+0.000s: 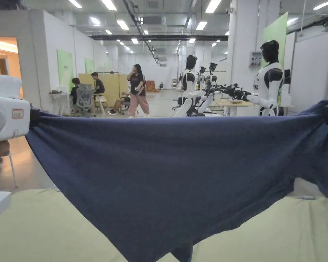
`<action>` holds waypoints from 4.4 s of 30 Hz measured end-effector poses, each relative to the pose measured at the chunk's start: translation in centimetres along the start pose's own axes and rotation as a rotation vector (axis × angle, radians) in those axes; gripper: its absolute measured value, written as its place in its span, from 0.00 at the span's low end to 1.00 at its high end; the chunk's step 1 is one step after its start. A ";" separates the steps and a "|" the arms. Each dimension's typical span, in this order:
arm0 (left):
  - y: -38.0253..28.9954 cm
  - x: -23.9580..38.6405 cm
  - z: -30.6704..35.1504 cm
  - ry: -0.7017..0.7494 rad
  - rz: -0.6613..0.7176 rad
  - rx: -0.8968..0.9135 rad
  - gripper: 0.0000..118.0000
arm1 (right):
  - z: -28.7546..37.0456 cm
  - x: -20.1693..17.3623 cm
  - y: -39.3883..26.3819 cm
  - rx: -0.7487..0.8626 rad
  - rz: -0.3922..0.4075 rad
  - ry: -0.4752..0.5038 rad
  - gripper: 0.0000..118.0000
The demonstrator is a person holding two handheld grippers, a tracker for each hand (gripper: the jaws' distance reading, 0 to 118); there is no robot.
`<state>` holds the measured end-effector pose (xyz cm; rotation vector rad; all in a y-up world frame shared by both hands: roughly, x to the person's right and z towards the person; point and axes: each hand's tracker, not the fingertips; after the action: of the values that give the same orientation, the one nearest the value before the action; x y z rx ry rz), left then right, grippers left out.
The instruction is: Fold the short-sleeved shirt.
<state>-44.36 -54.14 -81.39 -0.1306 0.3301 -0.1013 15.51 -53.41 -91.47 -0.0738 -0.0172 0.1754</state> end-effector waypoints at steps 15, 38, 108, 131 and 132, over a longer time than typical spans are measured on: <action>-16.4 8.6 -11.3 -0.077 -0.071 -0.224 0.02 | -9.8 -1.8 -19.4 -0.260 0.030 -0.009 0.05; -33.7 2.5 13.9 -0.206 0.038 -0.474 0.02 | 20.6 1.5 -36.3 -0.468 0.044 0.157 0.05; -44.9 0.6 28.8 -0.138 0.092 -0.629 0.03 | 39.6 -12.2 -33.4 -0.466 -0.042 0.411 0.00; -39.1 -0.5 30.7 -0.285 0.141 -0.504 0.02 | 2.0 -14.8 -34.2 -0.712 0.135 0.495 0.84; -39.2 -0.4 30.6 -0.282 0.138 -0.507 0.02 | 0.7 -15.1 -35.2 -0.745 0.134 0.494 0.83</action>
<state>-37.75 -89.34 -46.92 -0.6171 0.0759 0.1402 6.70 -90.62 -88.33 -0.8613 0.4186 0.2739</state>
